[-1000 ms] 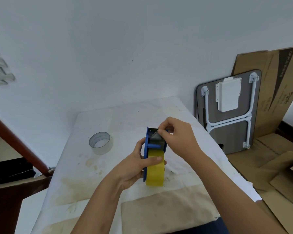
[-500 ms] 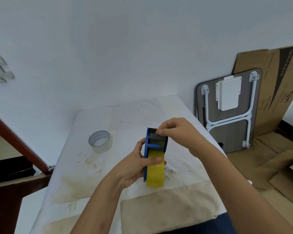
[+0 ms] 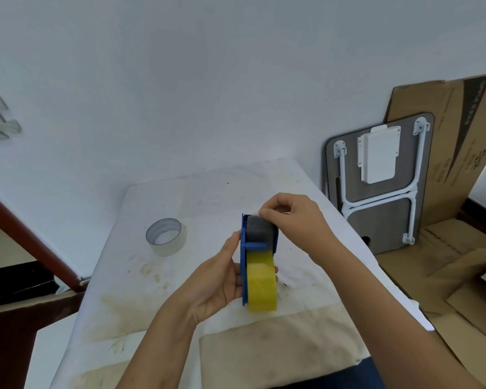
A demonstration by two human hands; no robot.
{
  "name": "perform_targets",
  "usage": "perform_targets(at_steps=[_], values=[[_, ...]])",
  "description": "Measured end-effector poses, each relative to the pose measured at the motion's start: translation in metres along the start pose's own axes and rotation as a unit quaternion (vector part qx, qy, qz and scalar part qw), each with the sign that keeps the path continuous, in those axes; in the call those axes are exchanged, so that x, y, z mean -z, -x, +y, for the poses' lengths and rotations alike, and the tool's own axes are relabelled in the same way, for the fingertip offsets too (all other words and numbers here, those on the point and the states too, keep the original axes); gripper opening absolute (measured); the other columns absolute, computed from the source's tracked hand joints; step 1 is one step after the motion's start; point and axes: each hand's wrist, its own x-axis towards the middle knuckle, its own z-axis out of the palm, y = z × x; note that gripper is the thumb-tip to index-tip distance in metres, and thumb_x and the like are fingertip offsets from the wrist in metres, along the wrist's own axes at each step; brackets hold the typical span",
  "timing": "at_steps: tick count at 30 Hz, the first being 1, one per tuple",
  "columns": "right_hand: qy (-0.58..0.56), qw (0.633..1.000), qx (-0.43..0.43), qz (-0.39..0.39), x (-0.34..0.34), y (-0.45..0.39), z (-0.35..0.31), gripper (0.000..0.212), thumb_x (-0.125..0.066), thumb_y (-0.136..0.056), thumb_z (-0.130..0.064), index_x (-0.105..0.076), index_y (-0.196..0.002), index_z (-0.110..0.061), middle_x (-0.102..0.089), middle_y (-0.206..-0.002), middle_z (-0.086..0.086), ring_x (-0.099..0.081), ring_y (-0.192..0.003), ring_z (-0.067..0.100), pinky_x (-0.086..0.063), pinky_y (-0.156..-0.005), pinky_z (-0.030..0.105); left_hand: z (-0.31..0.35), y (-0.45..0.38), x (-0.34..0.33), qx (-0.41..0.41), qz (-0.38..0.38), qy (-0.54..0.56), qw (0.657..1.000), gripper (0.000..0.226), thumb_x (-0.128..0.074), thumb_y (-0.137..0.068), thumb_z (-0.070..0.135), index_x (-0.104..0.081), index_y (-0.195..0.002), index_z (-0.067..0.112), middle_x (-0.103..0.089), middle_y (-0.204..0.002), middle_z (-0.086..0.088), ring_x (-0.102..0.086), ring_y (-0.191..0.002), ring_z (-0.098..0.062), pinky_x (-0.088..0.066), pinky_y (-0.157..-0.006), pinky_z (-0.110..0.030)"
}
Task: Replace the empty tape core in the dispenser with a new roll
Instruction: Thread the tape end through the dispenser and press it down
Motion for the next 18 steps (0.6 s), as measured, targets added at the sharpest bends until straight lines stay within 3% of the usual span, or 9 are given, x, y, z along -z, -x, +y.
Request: perform_targets(at_steps=[6,10,18], values=[[0.004,1.000,0.006,0.023,-0.0013,-0.0017,0.0035,0.011,-0.064,-0.087,-0.020,-0.073,-0.088,-0.015,-0.070,-0.081,-0.005,-0.062,-0.076,0.006,-0.053,-0.072,0.023,-0.0032,-0.0052,-0.0012,-0.026,-0.011,-0.006,1.000,0.062,-0.037,-0.099,0.058,-0.044,-0.147,0.020,-0.066,-0.128,-0.029,-0.065,-0.119,-0.043,-0.048,-0.104,-0.058],[0.012,0.999,0.012,0.044,-0.0007,-0.0024,0.0065,0.010,-0.063,-0.088,-0.017,-0.072,-0.088,-0.014,-0.066,-0.077,-0.009,-0.060,-0.073,0.004,-0.047,-0.067,0.018,0.0001,-0.0041,-0.0047,-0.040,-0.010,-0.019,0.999,0.059,-0.037,-0.099,0.057,-0.045,-0.147,0.023,-0.068,-0.128,-0.026,-0.066,-0.118,-0.041,-0.052,-0.100,-0.056],[0.017,0.998,-0.005,0.058,-0.0019,-0.0040,0.0075,0.009,-0.061,-0.088,-0.020,-0.070,-0.086,-0.017,-0.065,-0.077,-0.011,-0.059,-0.073,0.005,-0.050,-0.067,0.024,0.0022,-0.0066,-0.0052,-0.038,0.008,-0.020,0.999,0.070,-0.052,-0.084,0.061,-0.044,-0.146,0.028,-0.069,-0.128,-0.021,-0.068,-0.116,-0.040,-0.054,-0.097,-0.056]])
